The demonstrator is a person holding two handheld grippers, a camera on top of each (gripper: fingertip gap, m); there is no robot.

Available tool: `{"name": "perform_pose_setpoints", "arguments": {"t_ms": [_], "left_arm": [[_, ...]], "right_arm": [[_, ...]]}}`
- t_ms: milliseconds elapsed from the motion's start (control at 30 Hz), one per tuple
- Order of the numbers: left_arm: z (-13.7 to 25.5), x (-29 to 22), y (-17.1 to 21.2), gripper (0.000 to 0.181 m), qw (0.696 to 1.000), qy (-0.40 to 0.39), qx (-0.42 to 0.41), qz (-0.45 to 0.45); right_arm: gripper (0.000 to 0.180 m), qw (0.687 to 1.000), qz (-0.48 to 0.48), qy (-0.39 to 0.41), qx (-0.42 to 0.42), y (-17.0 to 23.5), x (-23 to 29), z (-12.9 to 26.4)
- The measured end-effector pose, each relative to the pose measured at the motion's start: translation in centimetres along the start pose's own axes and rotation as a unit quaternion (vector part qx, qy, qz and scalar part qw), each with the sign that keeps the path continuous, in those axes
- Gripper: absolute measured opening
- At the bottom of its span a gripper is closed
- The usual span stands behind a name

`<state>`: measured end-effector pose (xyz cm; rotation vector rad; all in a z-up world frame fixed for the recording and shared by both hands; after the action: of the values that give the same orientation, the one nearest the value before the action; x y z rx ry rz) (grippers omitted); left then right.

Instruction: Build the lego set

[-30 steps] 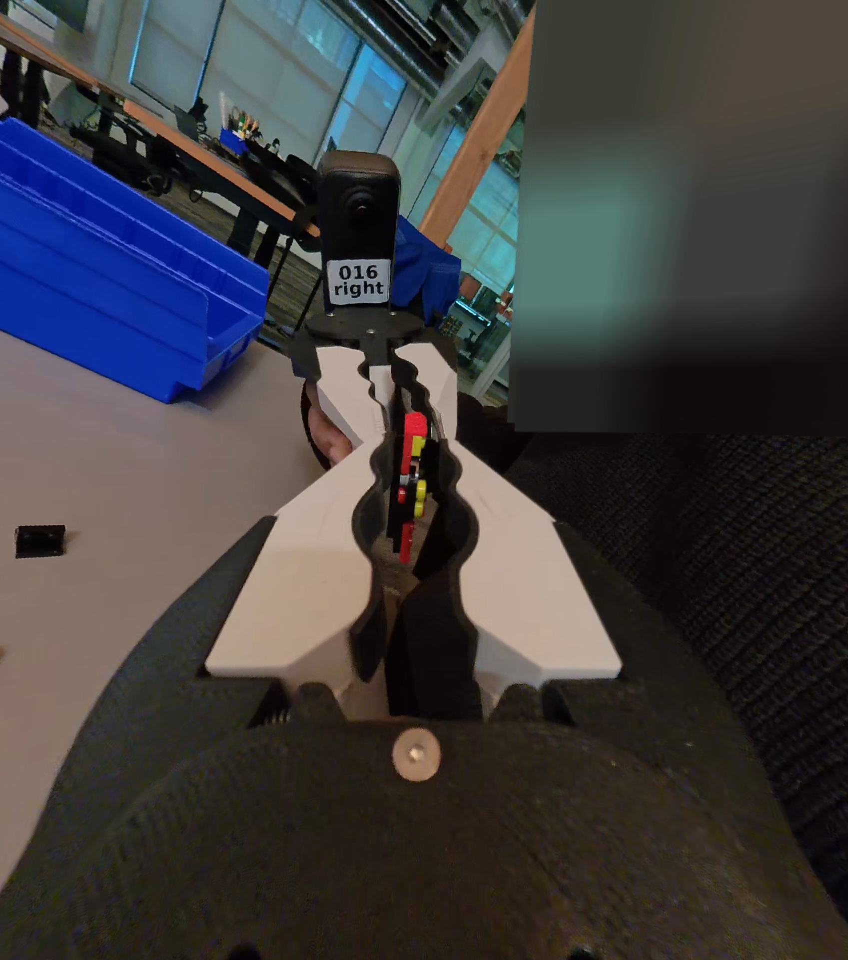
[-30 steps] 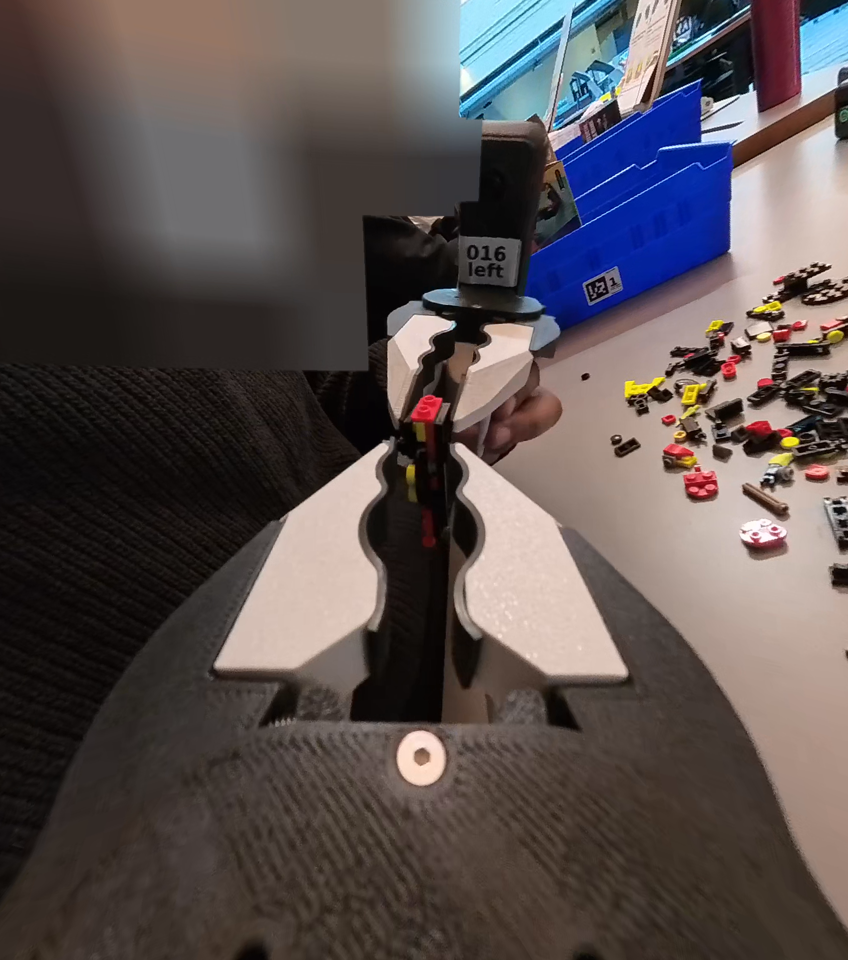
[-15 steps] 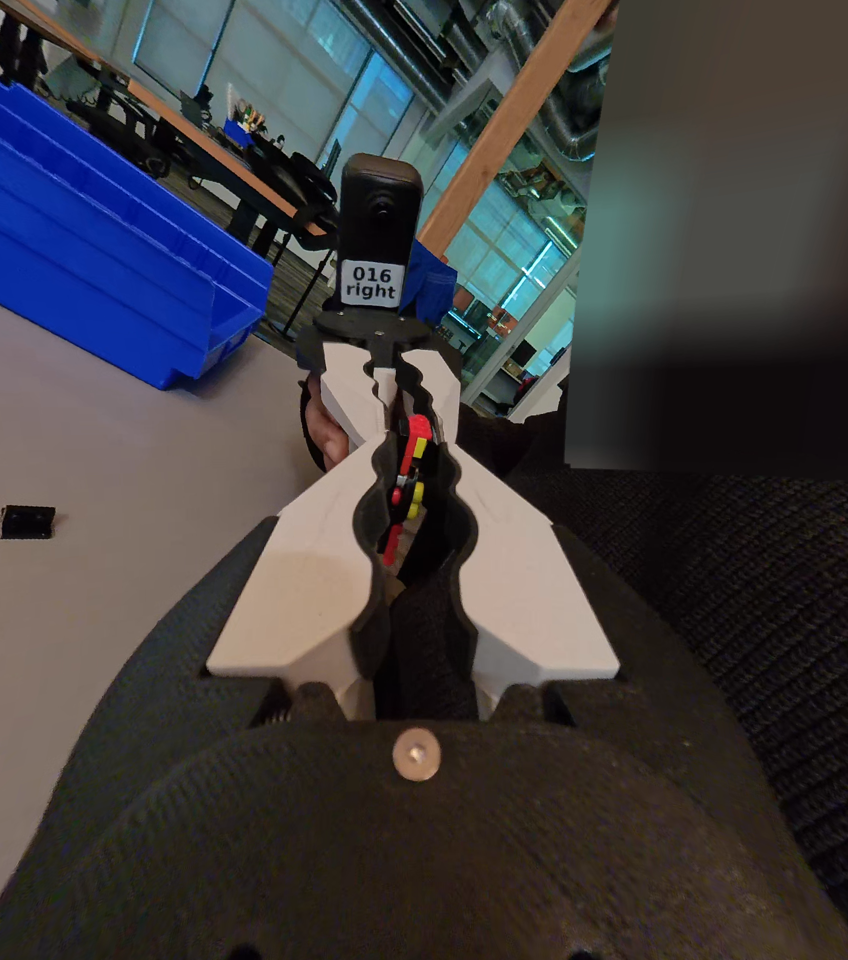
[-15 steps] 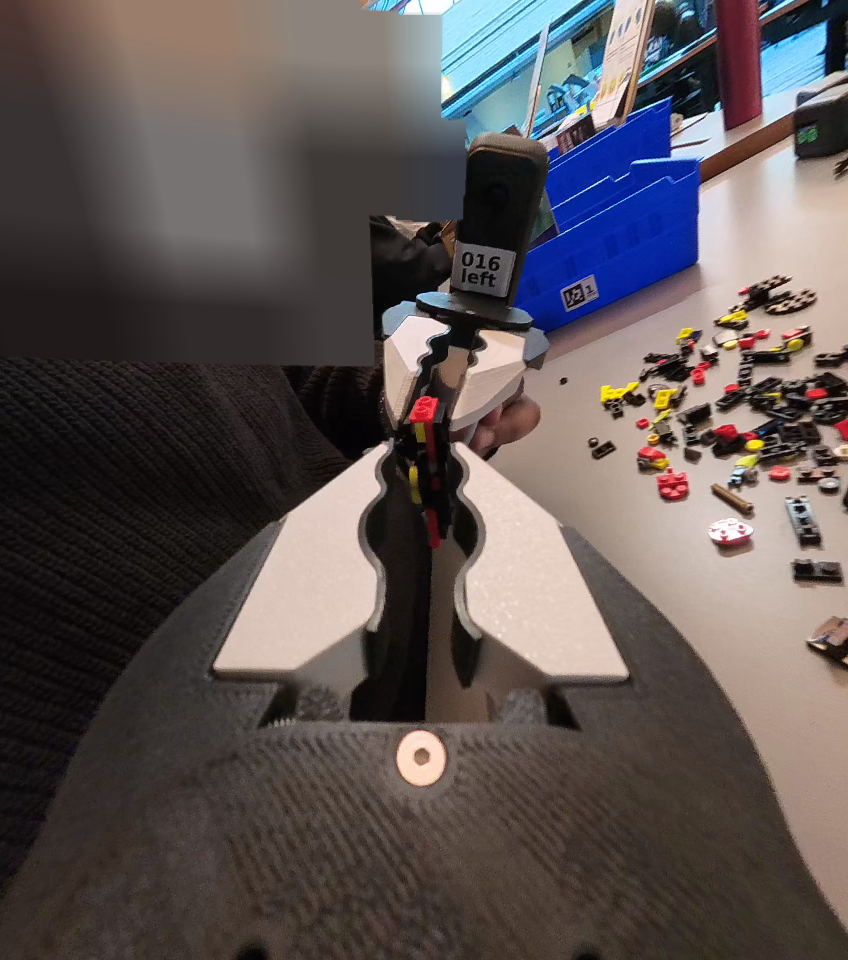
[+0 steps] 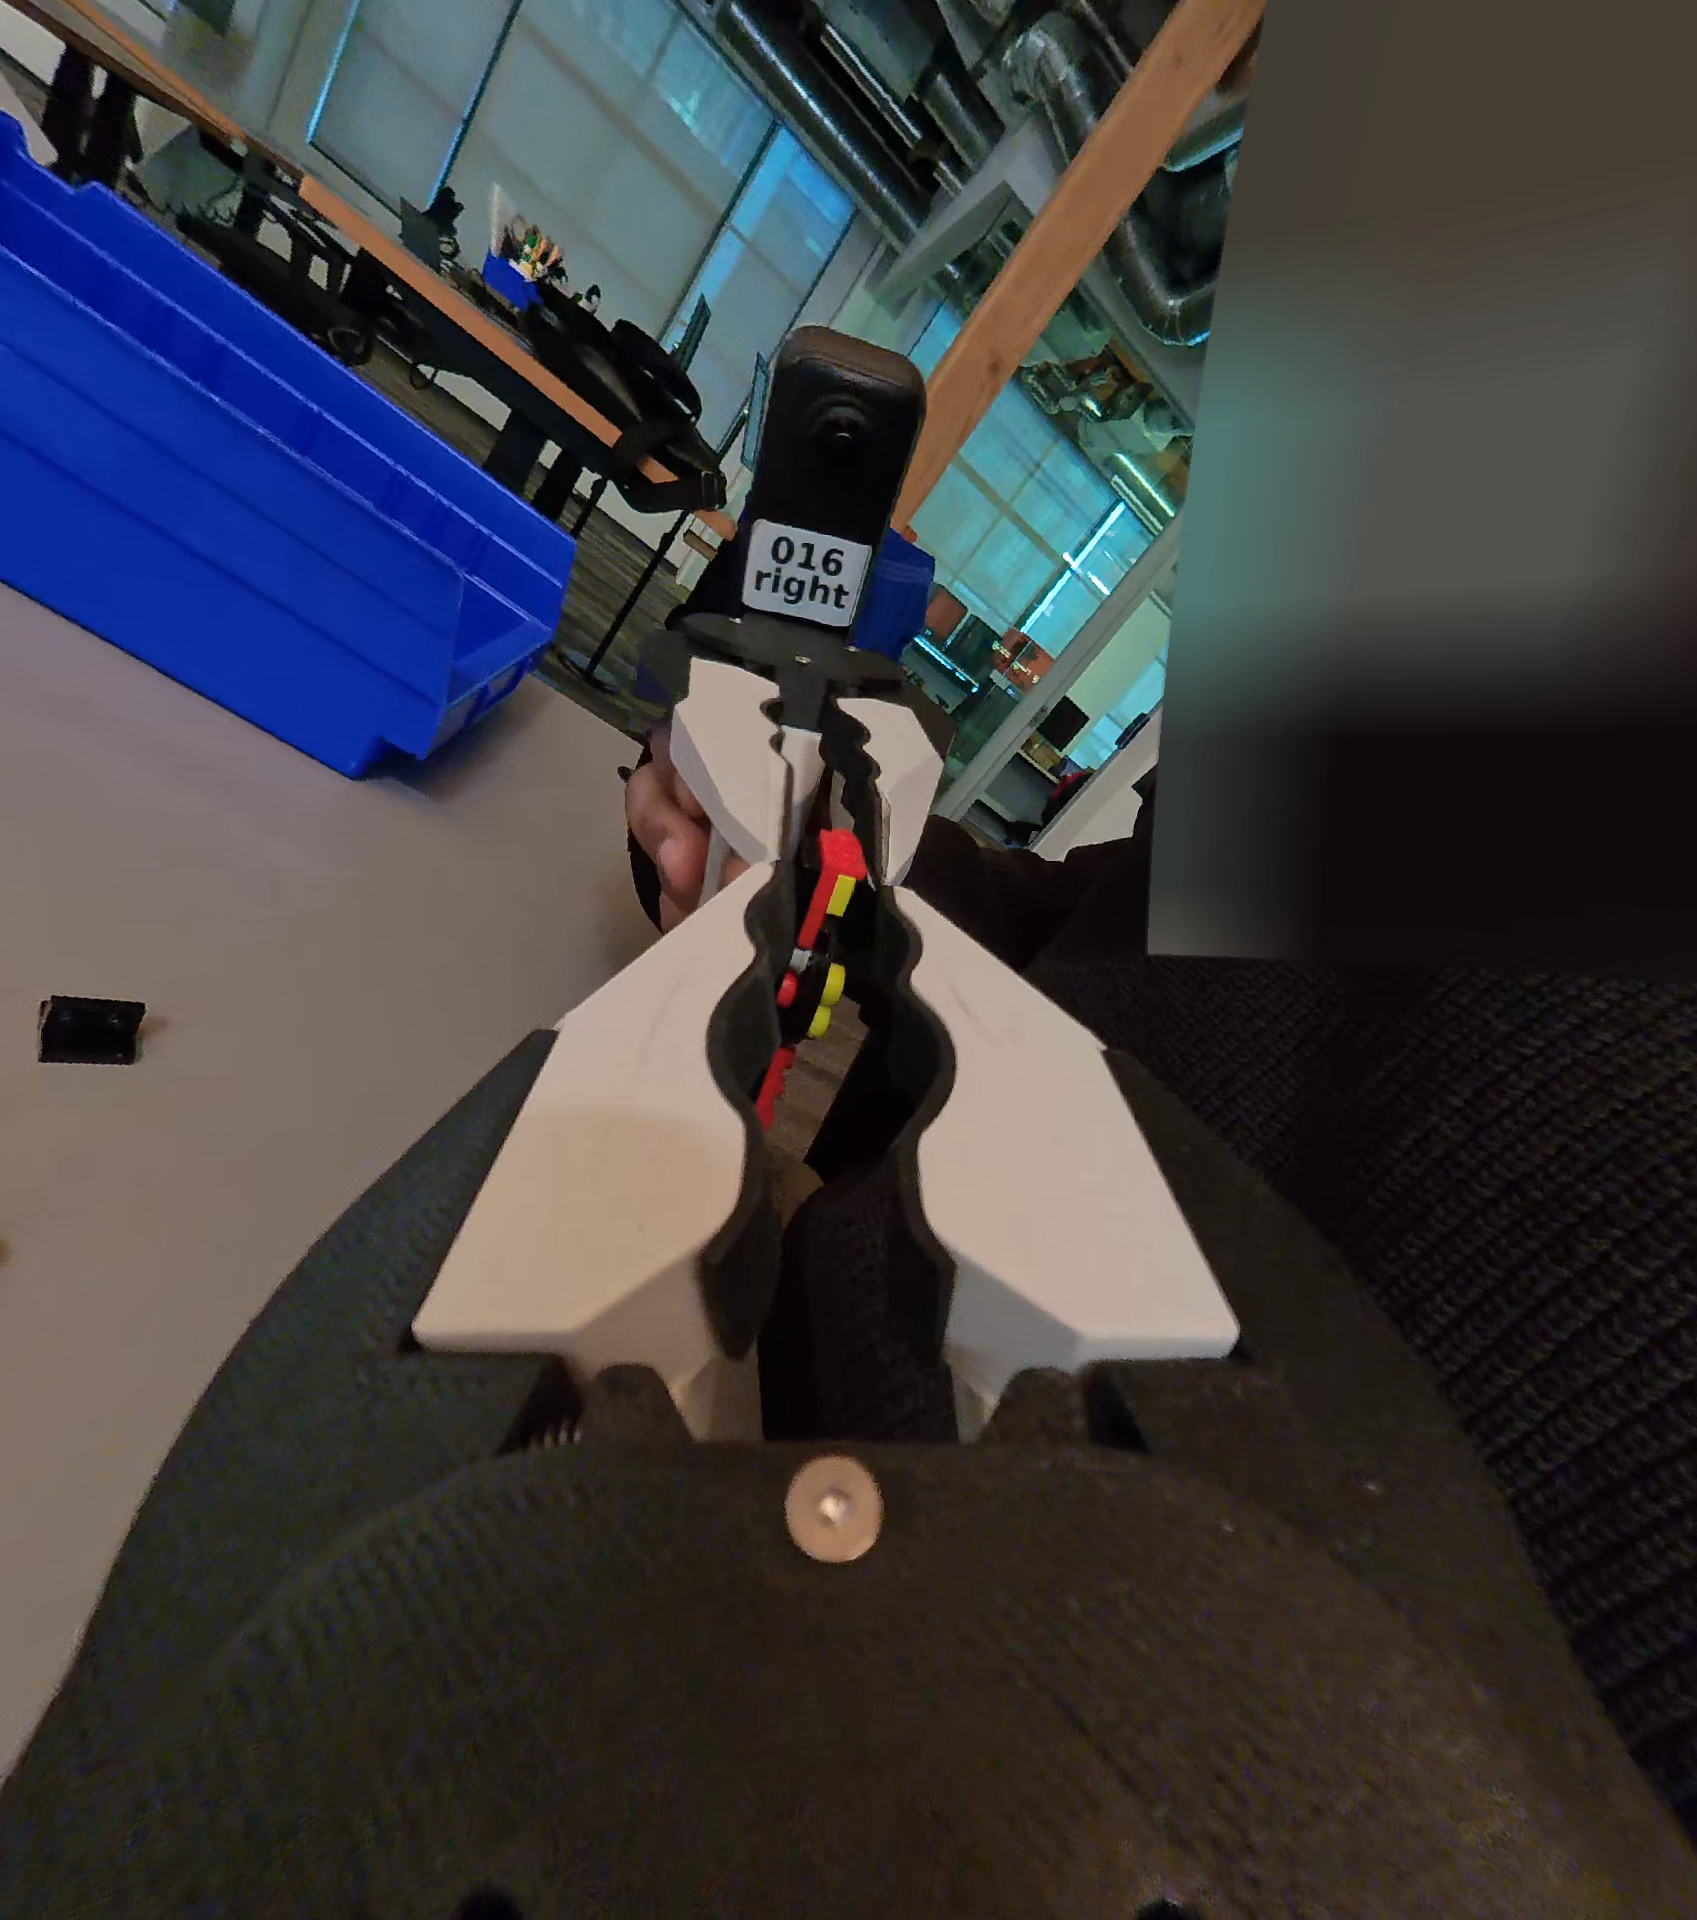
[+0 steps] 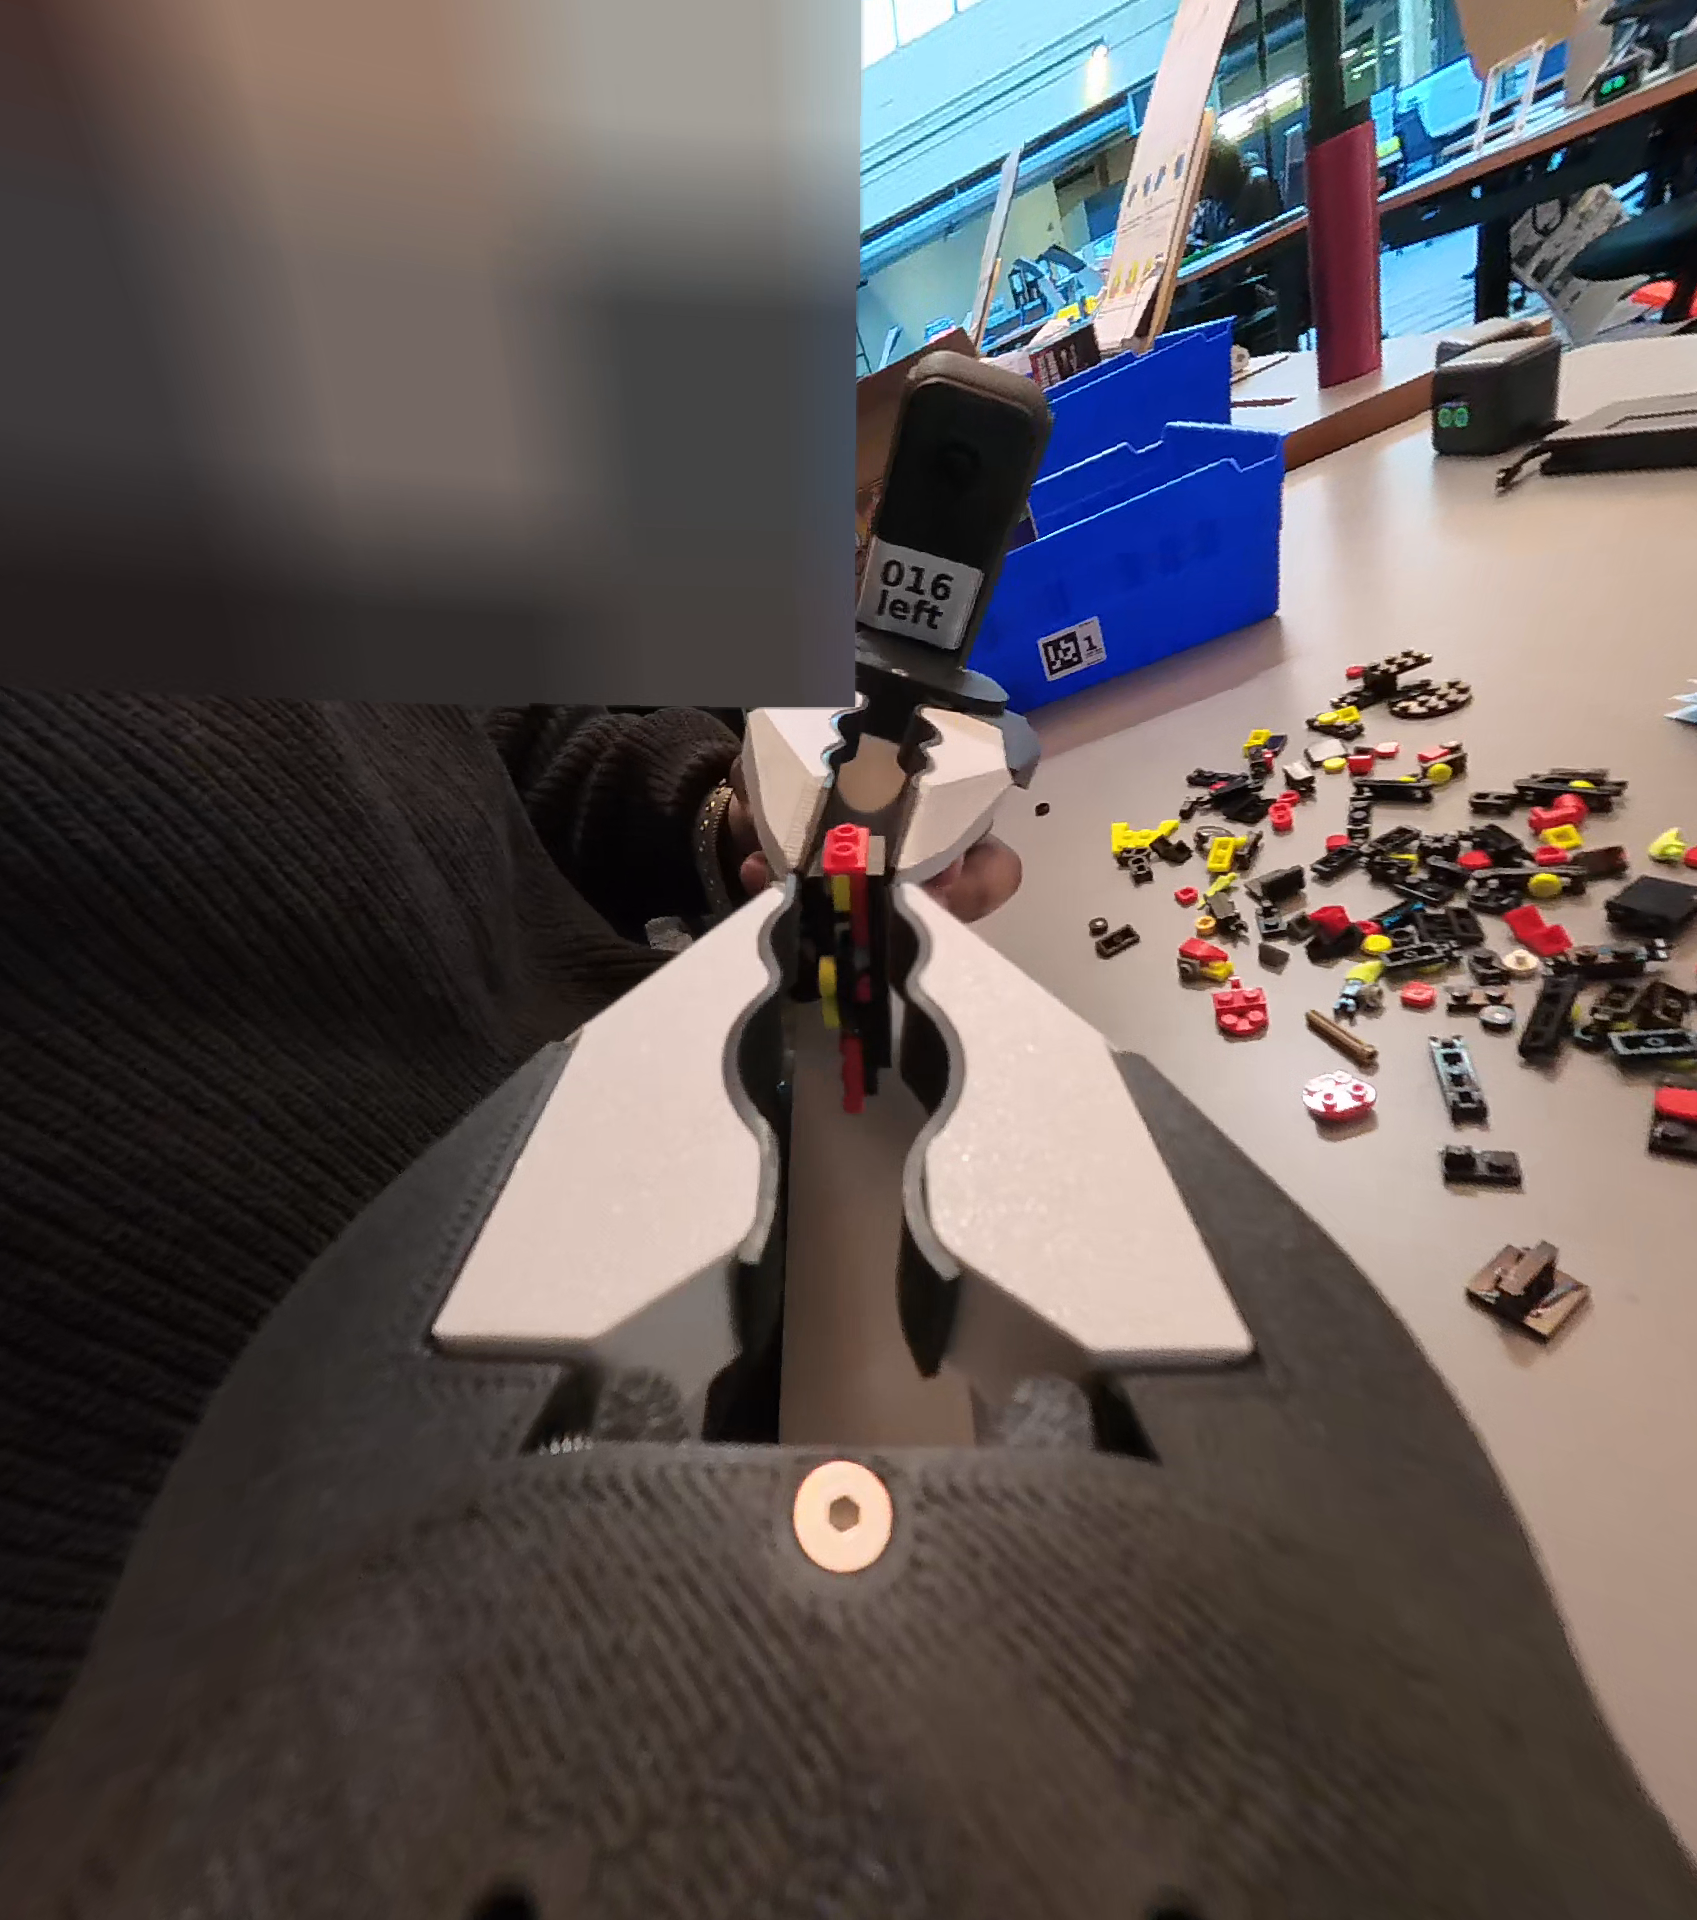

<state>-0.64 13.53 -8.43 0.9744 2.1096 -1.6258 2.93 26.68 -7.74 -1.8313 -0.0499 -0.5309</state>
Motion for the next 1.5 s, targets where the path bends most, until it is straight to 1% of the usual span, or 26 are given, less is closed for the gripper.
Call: {"name": "perform_pose_setpoints", "arguments": {"t_ms": [367, 1033, 1500], "left_arm": [[0.08, -0.01, 0.14, 0.012, 1.0, 0.009, 0.012, 0.003], [0.24, 0.32, 0.32, 0.012, 1.0, 0.001, 0.028, -0.001], [0.25, 0.37, 0.51, 0.012, 0.999, -0.009, 0.042, -0.021]], "right_arm": [[0.013, 1.0, -0.007, -0.007, 0.008, 0.16, 0.1, -0.06], [0.014, 1.0, -0.013, 0.0, 0.017, 0.46, -0.09, -0.08], [0.013, 1.0, -0.006, 0.008, 0.029, 0.6, -0.2, -0.01]]}}
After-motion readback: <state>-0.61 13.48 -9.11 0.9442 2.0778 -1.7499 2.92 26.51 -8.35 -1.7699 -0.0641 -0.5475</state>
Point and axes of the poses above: each gripper's, where its closed fingertips meet, z back along the fingers, y out of its underside, x = y × z across the jaws, the point moved 7 cm from there along z, back along the fingers, and after that the axes turned 15 degrees about -x, right-handed, at the moved point
